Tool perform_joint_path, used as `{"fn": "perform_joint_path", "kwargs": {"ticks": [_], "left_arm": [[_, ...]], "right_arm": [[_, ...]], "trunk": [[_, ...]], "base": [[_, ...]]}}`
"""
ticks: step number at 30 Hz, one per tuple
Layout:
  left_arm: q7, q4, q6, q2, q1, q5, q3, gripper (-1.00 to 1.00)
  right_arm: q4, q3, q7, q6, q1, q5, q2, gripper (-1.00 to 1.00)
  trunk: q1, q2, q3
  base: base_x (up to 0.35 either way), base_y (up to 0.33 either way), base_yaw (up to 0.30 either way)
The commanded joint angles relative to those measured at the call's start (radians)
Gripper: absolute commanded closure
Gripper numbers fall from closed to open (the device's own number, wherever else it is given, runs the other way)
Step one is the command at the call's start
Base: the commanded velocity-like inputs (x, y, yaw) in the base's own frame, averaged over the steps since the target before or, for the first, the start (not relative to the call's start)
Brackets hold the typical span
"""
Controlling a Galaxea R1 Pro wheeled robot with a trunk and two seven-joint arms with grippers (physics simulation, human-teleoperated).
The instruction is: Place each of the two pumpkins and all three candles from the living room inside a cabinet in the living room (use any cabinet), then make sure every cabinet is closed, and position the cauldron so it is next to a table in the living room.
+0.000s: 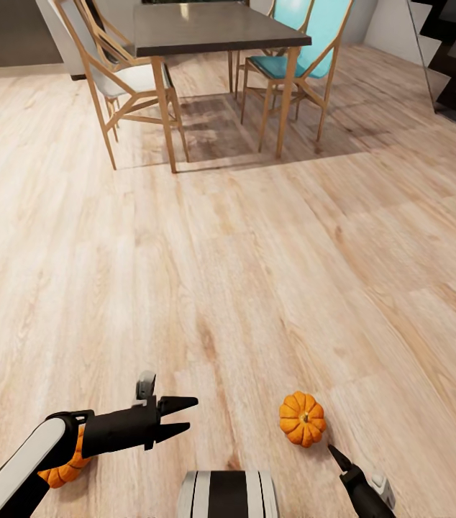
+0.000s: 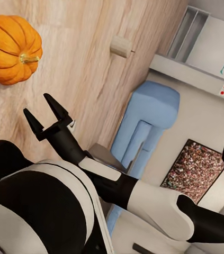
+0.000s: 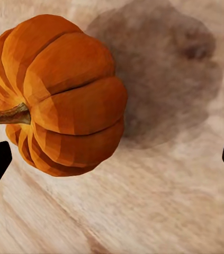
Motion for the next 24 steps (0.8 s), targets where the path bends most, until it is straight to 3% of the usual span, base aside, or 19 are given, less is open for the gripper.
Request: {"fn": "perform_joint_path", "kwargs": {"ticks": [1,9,18,24], "left_arm": [[0.003,0.000,0.001,0.001,0.000,0.005,-0.001,-1.00],[0.003,0.000,0.001,0.001,0.000,0.005,0.001,-1.00],[0.003,0.001,0.001,0.000,0.000,0.005,0.001,-1.00],[0.003,0.001,0.001,-0.001,0.000,0.005,0.002,-1.00]], "right_arm": [[0.004,0.008,0.006,0.005,-0.001,-0.011,0.000,-1.00],[0.004,0.008,0.007,0.005,-0.001,-0.011,0.000,-1.00],[0.004,0.008,0.005,0.008,-0.001,-0.011,0.000,-1.00],[-0.004,0.024,0.006,0.056,-0.001,-0.011,-0.003,-1.00]], "trunk": [[0.000,0.000,-0.001],[0.003,-0.002,-0.028],[0.003,-0.002,-0.028],[0.003,-0.002,-0.028]], "base": [[0.000,0.000,0.000],[0.000,0.000,0.000],[0.000,0.000,0.000],[0.000,0.000,0.000]]}}
